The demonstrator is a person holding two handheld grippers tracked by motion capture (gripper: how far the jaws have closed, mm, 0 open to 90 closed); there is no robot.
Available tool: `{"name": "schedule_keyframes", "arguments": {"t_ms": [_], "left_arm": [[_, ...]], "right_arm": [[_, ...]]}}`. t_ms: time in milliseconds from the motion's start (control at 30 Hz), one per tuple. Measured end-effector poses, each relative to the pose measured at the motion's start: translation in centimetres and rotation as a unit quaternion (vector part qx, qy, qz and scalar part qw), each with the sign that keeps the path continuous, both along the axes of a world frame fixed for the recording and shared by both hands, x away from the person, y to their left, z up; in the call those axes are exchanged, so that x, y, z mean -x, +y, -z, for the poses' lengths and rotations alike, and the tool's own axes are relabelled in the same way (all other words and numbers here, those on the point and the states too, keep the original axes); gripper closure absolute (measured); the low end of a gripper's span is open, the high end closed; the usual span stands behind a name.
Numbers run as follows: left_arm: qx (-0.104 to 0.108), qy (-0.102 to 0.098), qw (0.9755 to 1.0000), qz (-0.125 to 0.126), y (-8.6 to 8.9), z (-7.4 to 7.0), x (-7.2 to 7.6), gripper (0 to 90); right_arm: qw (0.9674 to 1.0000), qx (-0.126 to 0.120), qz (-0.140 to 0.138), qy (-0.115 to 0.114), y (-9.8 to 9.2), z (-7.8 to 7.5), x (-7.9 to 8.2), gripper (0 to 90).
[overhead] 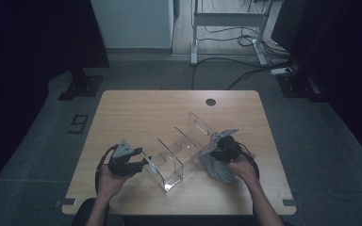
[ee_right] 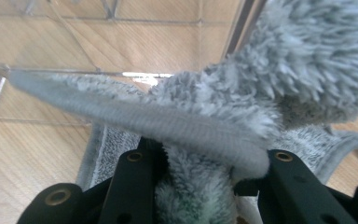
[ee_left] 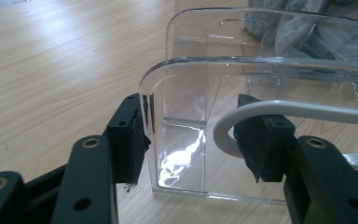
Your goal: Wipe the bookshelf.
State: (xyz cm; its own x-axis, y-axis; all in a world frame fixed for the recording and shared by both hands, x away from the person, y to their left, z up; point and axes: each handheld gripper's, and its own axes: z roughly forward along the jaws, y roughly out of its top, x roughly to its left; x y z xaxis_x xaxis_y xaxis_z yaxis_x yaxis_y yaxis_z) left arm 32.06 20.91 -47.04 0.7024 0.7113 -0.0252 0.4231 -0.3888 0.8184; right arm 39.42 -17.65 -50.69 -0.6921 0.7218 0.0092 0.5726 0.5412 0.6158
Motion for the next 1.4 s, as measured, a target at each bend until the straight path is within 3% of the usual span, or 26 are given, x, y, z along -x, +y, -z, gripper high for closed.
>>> {"name": "schedule_keyframes", "arguments": {"t_ms": [200,600,1000,1400], "left_arm": [[0.002,-0.001,1.0000,-0.003,0.0,0.1,0.1,45.4],[0.005,-0.003,1.0000,-0.007,0.0,0.1,0.1,45.4],[0.002,-0.004,0.9999,-0.013,-0.1,0.1,0.2,45.2],[0.003,-0.004,0.9999,-0.016,-0.1,0.2,0.2,45.2]], "right_arm": [[0.9996,0.026,0.001,0.013,0.5,1.3,-0.2,65.5],[0.9993,0.034,0.006,0.018,0.6,1.8,-0.2,64.9],[0.9987,0.045,0.017,0.019,-1.1,0.7,1.4,65.0],[0.9996,0.021,0.012,0.015,-2.6,-0.9,3.9,63.9]]}}
